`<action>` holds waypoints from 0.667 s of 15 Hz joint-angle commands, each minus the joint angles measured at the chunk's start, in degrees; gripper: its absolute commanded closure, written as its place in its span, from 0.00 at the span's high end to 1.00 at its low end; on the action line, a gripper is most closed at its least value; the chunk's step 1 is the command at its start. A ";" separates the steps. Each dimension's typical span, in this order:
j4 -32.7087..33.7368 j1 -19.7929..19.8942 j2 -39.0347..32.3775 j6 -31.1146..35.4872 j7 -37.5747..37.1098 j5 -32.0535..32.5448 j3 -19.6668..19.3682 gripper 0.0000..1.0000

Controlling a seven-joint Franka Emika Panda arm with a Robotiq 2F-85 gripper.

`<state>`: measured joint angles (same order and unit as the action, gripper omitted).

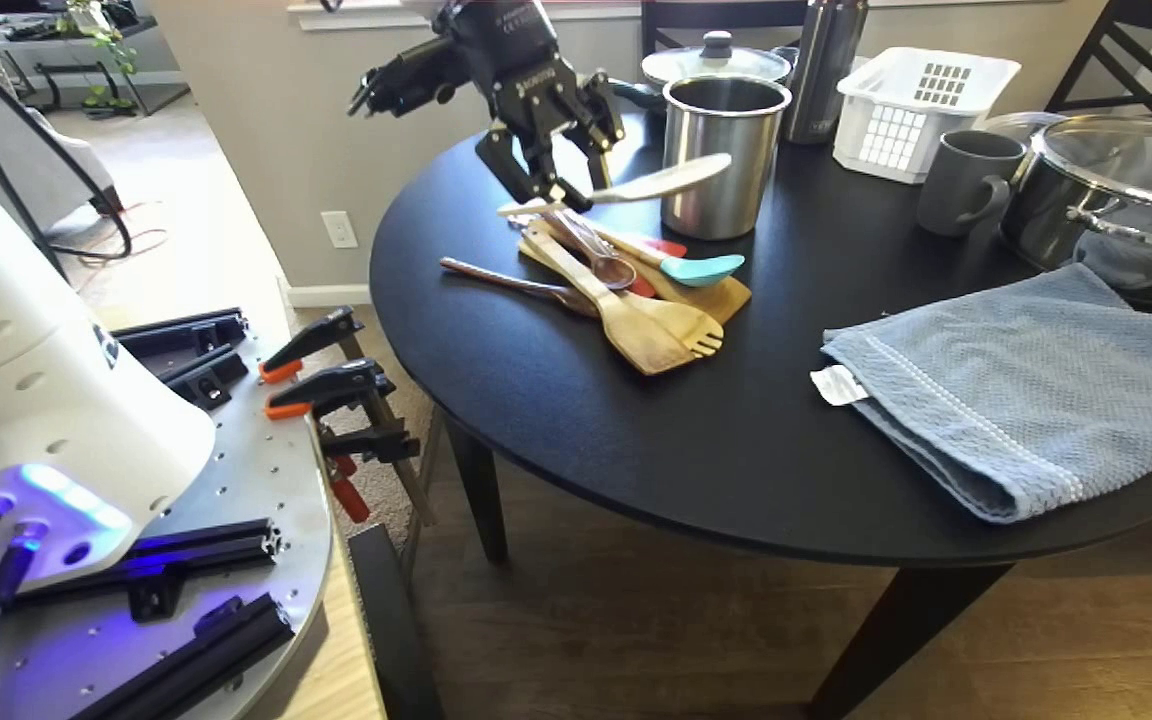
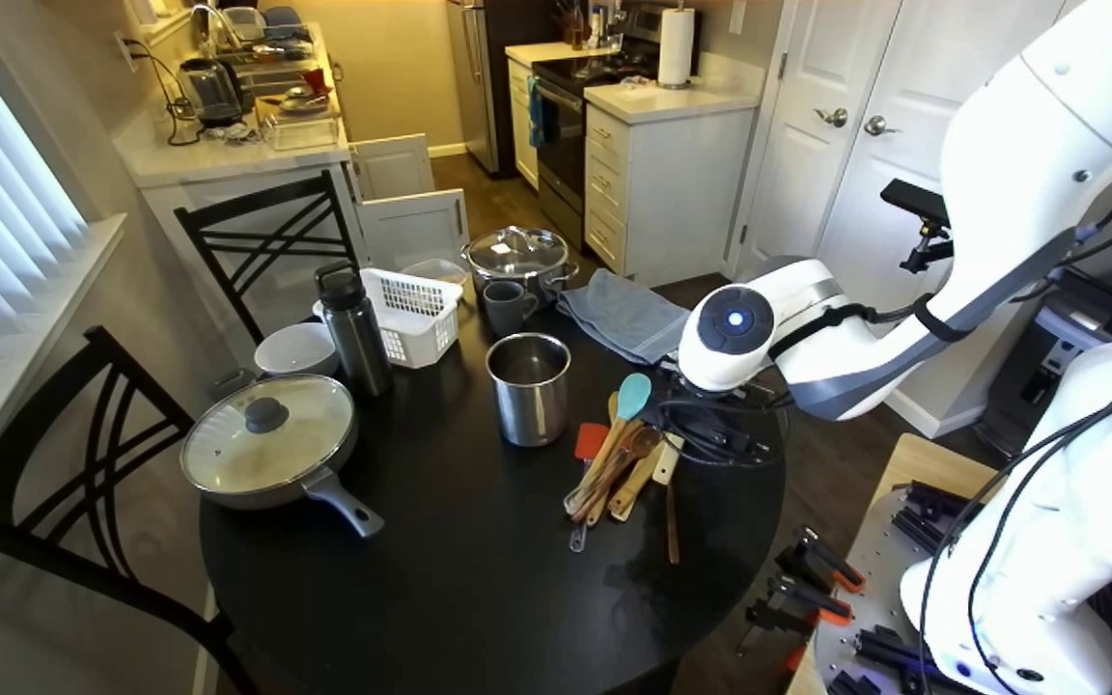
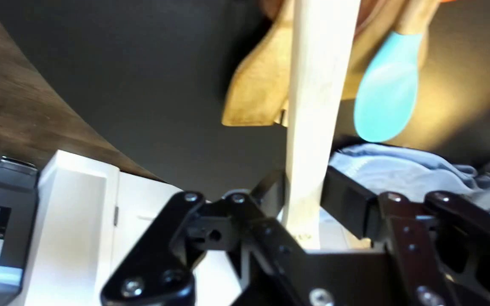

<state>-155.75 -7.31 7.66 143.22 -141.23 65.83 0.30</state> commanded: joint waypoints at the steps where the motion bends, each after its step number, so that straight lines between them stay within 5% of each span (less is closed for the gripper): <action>1: 4.06 0.60 1.07 -4.90 -10.18 8.84 5.21 0.07; 10: 19.36 1.54 8.47 -13.17 -8.15 11.54 5.61 0.07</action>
<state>-139.73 -6.73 15.02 131.79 -149.37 74.88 5.55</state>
